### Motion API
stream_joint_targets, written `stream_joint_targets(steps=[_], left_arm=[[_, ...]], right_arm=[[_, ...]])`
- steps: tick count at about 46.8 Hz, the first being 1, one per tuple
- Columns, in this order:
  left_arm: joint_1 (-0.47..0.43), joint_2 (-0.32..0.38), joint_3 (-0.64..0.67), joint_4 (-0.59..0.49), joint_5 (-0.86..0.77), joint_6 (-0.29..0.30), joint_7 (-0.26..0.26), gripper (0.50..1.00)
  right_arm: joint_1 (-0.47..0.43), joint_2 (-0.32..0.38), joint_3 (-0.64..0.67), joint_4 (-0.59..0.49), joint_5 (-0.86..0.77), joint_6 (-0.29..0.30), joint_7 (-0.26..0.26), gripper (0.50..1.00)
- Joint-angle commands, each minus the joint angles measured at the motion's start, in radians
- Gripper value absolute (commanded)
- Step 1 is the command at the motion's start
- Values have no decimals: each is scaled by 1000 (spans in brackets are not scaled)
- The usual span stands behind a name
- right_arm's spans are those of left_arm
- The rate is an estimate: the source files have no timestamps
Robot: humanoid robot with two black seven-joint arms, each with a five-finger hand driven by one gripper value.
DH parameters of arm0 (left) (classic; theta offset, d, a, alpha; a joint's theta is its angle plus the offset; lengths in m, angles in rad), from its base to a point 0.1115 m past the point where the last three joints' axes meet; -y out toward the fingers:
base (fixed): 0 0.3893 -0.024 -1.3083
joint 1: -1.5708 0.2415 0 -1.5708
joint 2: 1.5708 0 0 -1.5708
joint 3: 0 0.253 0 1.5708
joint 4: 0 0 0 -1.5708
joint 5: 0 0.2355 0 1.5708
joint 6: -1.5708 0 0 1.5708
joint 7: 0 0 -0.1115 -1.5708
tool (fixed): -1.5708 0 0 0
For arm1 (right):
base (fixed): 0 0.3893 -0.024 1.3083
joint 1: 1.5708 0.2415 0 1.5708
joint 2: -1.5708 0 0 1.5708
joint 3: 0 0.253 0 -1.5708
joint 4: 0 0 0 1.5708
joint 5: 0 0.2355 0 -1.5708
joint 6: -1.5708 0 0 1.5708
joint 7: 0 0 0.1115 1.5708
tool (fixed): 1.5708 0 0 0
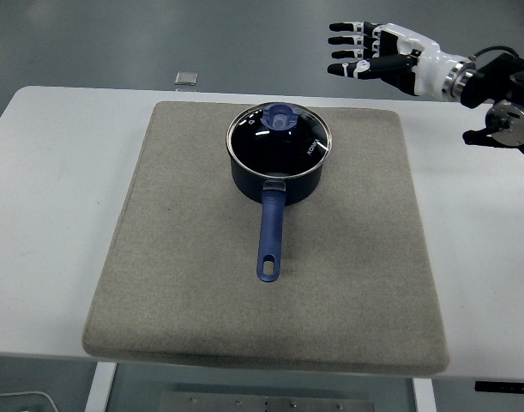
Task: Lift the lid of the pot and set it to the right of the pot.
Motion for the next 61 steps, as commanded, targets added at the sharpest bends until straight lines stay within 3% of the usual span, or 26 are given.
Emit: stream_joint_targets(steps=[1, 19, 34, 46, 61], left_arm=[[0, 0, 0, 0, 0, 0, 0, 1000], [-2, 0, 0, 0, 0, 0, 0, 1000], [0, 0, 0, 0, 0, 0, 0, 1000], [0, 0, 0, 0, 0, 0, 0, 1000], [0, 0, 0, 0, 0, 0, 0, 1000]], right_arm=[[45, 16, -38, -1, -38, 0, 1, 907], [264, 120, -279, -1, -163, -14, 12, 905], [376, 231, -489, -1, -323, -23, 33, 905], [405, 305, -629, -14, -406, -65, 33, 903], [390, 331, -690, -52, -432, -107, 32, 899]])
